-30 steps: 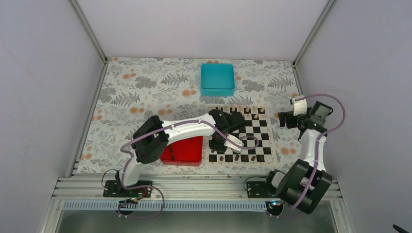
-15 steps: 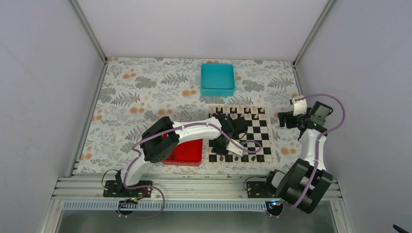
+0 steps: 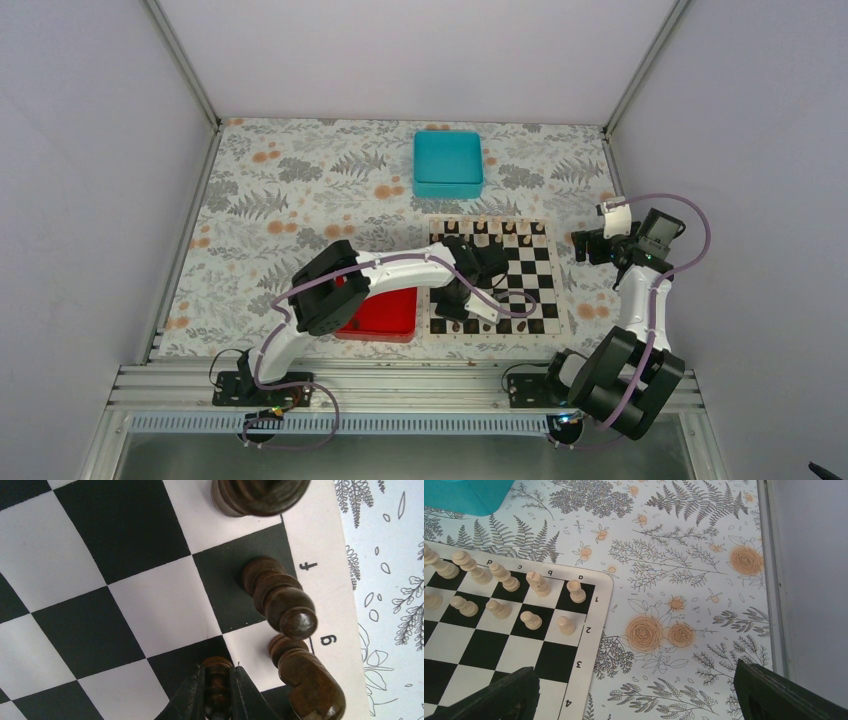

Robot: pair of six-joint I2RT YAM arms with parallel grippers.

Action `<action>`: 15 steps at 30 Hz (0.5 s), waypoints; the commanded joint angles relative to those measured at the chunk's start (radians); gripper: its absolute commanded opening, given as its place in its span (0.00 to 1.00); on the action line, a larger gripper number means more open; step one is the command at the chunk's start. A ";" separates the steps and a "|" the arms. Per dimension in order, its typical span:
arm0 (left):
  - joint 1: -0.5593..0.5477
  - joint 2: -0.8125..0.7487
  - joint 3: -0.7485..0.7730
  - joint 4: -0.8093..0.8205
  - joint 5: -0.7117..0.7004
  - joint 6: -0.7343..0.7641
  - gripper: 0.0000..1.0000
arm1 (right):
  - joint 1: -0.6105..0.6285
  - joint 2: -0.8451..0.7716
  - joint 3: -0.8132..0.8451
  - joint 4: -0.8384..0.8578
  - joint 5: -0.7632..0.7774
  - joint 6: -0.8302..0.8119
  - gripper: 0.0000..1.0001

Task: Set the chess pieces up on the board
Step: Place the chess piece on the chessboard.

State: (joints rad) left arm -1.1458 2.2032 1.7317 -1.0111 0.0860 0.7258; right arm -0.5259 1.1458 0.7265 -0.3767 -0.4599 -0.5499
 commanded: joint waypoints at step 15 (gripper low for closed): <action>0.007 -0.017 -0.015 0.028 -0.028 0.014 0.10 | -0.010 0.005 0.017 -0.001 -0.031 -0.011 1.00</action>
State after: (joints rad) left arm -1.1454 2.2024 1.7313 -1.0100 0.0814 0.7258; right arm -0.5259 1.1458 0.7265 -0.3801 -0.4625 -0.5503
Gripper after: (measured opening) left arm 0.105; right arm 0.999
